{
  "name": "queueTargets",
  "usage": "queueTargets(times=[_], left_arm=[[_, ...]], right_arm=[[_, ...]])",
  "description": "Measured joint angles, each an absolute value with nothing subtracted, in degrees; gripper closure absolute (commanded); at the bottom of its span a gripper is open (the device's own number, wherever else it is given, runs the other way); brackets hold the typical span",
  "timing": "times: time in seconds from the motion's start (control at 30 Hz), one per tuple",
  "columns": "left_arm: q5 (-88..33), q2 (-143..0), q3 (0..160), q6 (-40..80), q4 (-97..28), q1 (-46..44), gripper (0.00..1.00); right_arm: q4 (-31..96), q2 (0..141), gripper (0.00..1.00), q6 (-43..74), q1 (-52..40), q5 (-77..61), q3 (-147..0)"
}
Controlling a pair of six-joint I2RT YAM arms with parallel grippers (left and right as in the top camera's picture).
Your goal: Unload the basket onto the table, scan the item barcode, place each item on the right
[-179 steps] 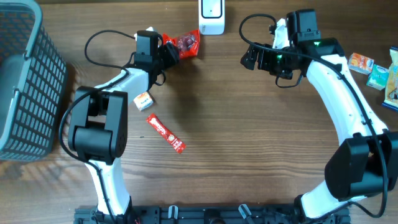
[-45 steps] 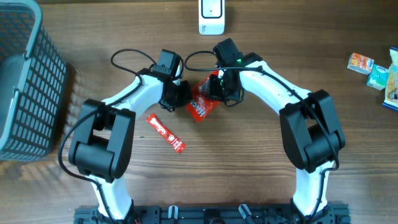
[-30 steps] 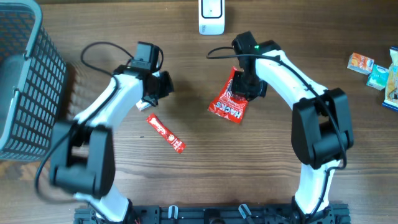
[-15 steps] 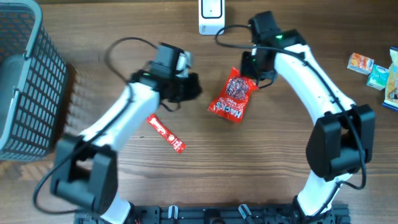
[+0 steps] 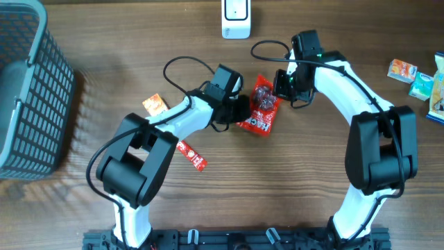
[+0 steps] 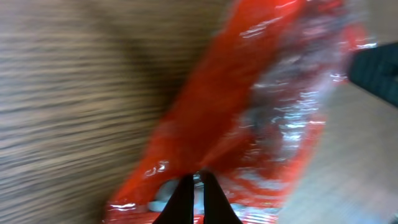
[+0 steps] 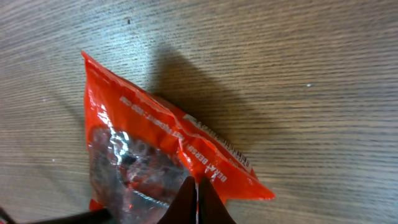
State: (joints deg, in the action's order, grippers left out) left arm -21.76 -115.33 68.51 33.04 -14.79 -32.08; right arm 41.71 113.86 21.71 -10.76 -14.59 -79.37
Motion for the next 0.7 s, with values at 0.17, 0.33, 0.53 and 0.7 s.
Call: queueTargets(times=[0.17,0.33,0.53,0.7], left_arm=[[-18.13,-115.61,68.6,33.39,-16.49,-32.1,0.96],[-14.74,-115.48,69.49,33.58,-19.35,-32.05,0.96],[-11.64,-113.8,69.3,33.56,-22.74,-30.65,0.96],[-9.37,-107.2,68.62,33.54,-24.95,-27.97,0.96]], right_arm=[[38.7,114.04,0.96,21.74,-10.35,-14.37,-76.27],[39.53,114.65,0.96,22.0,-9.32,-10.61,-76.14],[48.16,114.83,0.96,22.9,-7.38,0.1,-77.49],[59.35,114.72,0.96,22.76,-6.7,6.5,-85.08]])
